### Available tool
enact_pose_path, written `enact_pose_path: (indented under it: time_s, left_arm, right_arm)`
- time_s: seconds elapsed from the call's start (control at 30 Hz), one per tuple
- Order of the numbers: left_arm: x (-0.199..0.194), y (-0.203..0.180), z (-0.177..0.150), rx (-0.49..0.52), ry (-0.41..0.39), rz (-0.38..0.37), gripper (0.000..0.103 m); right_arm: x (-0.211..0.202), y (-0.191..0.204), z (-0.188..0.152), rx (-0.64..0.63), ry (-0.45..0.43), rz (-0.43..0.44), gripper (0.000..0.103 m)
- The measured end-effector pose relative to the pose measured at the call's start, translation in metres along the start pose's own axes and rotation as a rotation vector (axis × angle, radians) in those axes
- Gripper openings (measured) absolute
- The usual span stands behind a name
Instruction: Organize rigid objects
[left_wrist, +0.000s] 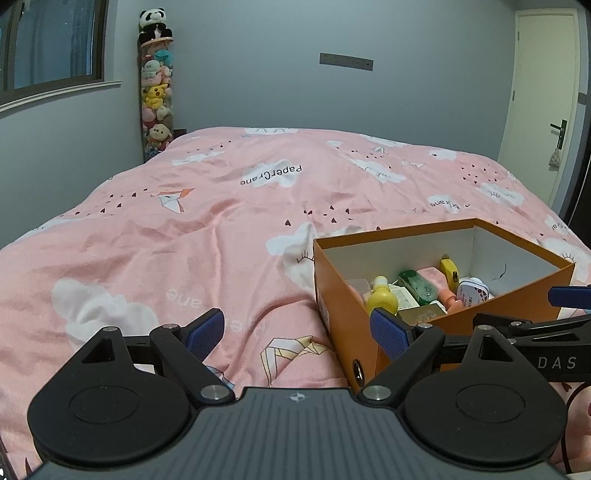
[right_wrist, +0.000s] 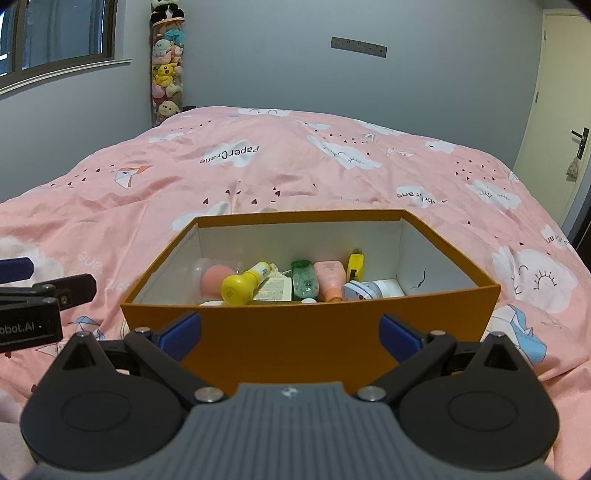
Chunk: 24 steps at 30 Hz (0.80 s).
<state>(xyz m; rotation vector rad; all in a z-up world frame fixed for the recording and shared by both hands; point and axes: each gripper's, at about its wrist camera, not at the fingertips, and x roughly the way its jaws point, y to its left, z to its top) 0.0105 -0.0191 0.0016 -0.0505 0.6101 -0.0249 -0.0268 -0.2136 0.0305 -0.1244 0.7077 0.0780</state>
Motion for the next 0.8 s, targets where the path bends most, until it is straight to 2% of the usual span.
enact_pose_path:
  time_s: [0.8]
  left_arm:
    - [0.0012,0.002,-0.0018,-0.025,0.007,0.008,0.103]
  right_arm:
    - [0.0024,0.0024,-0.0008,-0.002,0.014,0.005,0.1]
